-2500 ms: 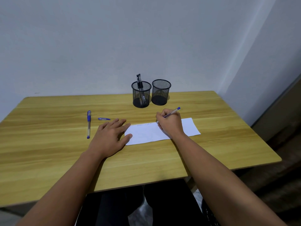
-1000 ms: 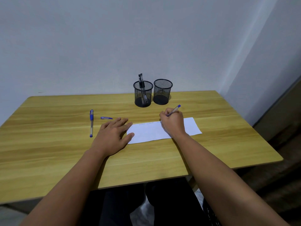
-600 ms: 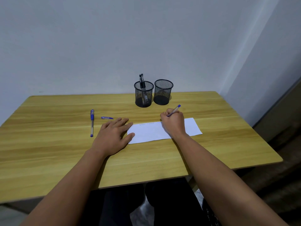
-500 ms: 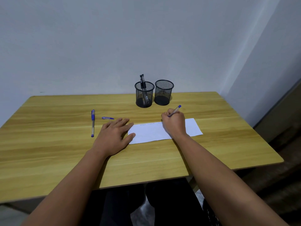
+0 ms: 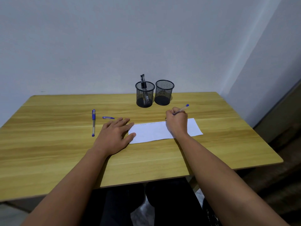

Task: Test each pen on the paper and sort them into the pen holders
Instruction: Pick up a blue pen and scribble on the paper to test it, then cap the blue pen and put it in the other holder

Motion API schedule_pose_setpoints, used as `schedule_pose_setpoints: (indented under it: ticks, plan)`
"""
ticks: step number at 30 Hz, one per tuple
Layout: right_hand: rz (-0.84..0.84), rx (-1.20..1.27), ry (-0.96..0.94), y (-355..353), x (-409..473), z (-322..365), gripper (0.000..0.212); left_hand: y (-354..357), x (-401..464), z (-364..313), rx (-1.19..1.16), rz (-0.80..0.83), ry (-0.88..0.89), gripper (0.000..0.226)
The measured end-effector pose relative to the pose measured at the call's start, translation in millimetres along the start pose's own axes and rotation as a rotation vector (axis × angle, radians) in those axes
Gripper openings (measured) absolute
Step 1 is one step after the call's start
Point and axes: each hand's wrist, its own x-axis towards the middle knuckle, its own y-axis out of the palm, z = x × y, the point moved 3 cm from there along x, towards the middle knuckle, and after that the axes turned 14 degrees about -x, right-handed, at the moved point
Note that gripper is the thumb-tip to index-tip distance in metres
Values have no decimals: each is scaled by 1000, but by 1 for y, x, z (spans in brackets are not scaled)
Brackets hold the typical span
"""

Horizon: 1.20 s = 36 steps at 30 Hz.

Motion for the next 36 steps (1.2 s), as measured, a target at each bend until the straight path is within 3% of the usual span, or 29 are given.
schedule_pose_setpoints:
  ticks: [5,10,15,18,23,26,29,36]
  plan:
    - [84,186,157,-10,7,4,34,0,1,0,-2,-2,6,63]
    - [251,238,205,-13,8,19,44,-3,-1,2,-56,-52,35,60]
    - [157,280,59,-13,9,39,41,-21,4,2,-241,-280,100,43]
    - [205,326,70,-9,6,49,41,-43,15,17,-145,-397,29,42]
    - [347,322,119,3,0,61,27,-55,29,57,186,-123,-268,34]
    - [368,321,74,11,-6,61,12,-55,30,67,227,-156,-218,22]
    - [387,302,18,16,-13,60,17,-55,30,63,268,-205,-167,15]
    - [491,270,-124,11,-20,66,17,-72,34,22,-159,-287,-82,16]
